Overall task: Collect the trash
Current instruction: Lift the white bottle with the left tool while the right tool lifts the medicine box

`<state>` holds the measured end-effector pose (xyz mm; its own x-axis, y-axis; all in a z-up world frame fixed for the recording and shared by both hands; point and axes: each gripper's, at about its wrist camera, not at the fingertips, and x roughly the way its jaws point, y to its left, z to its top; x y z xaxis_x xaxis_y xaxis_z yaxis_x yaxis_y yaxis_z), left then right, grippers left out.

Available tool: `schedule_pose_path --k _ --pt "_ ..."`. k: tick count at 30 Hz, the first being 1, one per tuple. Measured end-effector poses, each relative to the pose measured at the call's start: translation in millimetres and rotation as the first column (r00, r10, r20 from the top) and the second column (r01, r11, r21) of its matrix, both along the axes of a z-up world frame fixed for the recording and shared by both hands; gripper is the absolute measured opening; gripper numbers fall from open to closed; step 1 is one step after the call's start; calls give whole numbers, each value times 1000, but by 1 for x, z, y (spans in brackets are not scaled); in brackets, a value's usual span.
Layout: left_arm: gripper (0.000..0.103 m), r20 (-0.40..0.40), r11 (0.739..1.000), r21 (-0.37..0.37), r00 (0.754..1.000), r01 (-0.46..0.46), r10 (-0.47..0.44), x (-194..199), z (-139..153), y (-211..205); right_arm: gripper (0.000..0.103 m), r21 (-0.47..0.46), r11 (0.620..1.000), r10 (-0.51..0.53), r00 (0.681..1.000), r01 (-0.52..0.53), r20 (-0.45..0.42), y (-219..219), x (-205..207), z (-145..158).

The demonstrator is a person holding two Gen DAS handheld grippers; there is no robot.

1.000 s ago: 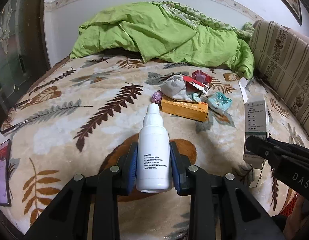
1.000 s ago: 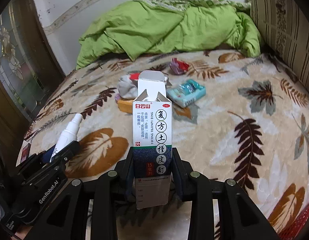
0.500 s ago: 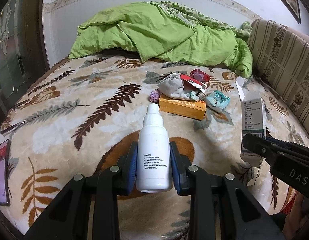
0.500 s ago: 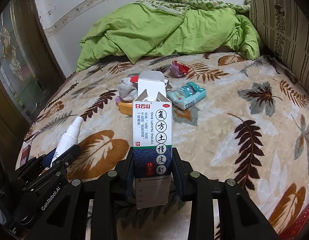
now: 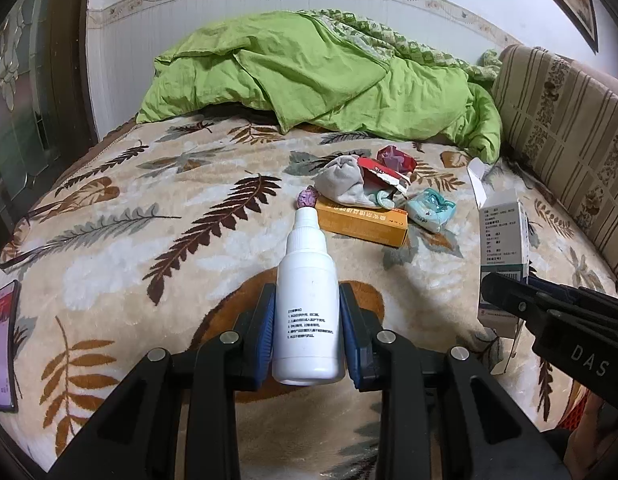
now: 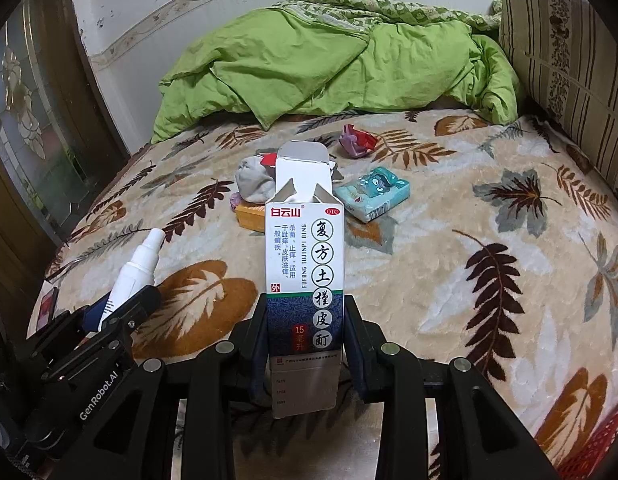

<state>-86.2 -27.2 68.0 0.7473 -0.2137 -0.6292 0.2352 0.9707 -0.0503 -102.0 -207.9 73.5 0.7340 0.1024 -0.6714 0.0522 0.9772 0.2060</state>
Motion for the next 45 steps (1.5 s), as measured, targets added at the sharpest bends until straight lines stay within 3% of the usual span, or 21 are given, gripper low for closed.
schedule_pose_path --k 31,45 --pt "29 8 1000 -8 1000 2 -2 -4 2 -1 36 3 1000 -16 1000 16 -10 0 1 0" --pt "29 -34 996 -69 997 65 -67 -25 9 0 36 28 1000 -7 1000 7 -11 3 -18 7"
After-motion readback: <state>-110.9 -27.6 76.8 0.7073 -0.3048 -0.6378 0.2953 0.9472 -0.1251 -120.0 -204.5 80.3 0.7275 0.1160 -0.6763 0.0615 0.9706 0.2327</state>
